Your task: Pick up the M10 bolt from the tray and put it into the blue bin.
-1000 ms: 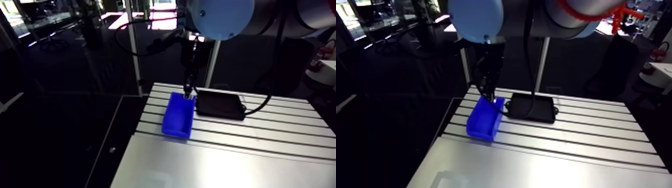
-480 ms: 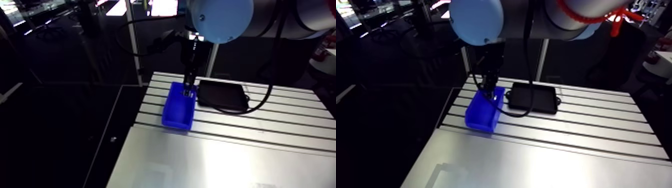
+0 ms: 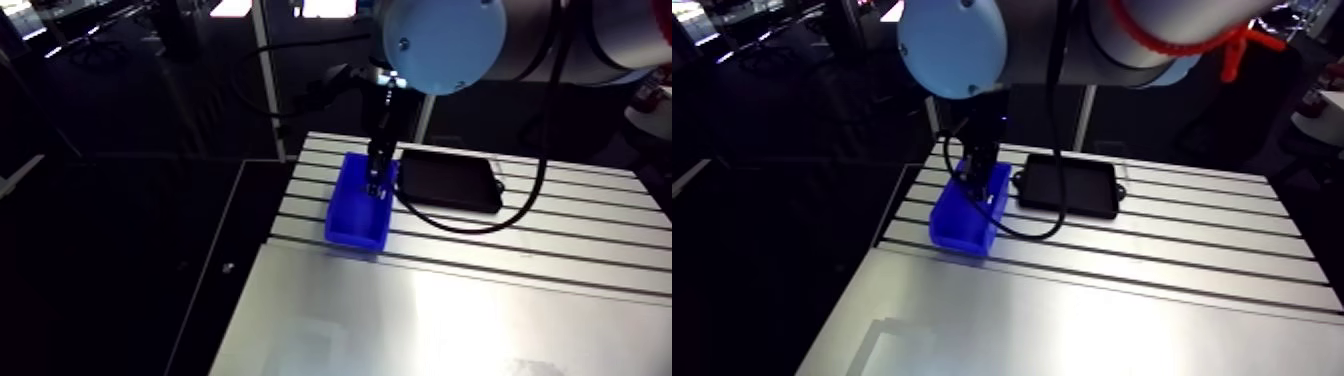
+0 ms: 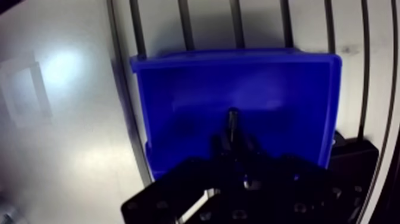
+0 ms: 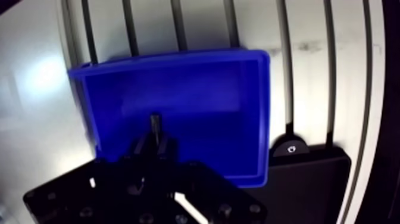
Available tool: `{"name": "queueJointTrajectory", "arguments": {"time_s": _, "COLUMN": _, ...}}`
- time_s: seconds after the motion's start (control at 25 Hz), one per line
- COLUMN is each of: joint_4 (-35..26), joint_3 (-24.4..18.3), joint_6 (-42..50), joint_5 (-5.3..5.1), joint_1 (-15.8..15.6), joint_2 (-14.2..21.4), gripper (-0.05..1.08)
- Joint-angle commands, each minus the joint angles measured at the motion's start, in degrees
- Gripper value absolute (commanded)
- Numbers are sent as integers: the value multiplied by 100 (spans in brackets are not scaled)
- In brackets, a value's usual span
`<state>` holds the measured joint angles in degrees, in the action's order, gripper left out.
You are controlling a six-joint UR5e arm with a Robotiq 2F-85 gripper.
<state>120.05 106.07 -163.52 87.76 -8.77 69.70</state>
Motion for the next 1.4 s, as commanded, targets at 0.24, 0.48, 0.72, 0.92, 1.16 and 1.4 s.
{"name": "queueJointTrajectory", "arguments": {"time_s": 0.24, "joint_4": 261, "joint_3": 217, "joint_6": 16, "joint_5": 8, "joint_1": -2, "joint_2": -128, "gripper": 101}}
{"name": "queueJointTrajectory", "arguments": {"time_s": 0.48, "joint_4": 296, "joint_3": 226, "joint_6": 25, "joint_5": 8, "joint_1": -10, "joint_2": -172, "gripper": 101}}
{"name": "queueJointTrajectory", "arguments": {"time_s": 0.72, "joint_4": 296, "joint_3": 226, "joint_6": 34, "joint_5": 8, "joint_1": -28, "joint_2": -207, "gripper": 100}}
{"name": "queueJointTrajectory", "arguments": {"time_s": 0.92, "joint_4": 296, "joint_3": 226, "joint_6": 78, "joint_5": 8, "joint_1": -37, "joint_2": -225, "gripper": 99}}
{"name": "queueJointTrajectory", "arguments": {"time_s": 1.16, "joint_4": 296, "joint_3": 226, "joint_6": 78, "joint_5": 8, "joint_1": -46, "joint_2": -260, "gripper": 97}}
{"name": "queueJointTrajectory", "arguments": {"time_s": 1.4, "joint_4": 349, "joint_3": 235, "joint_6": 130, "joint_5": 8, "joint_1": -46, "joint_2": -286, "gripper": 88}}
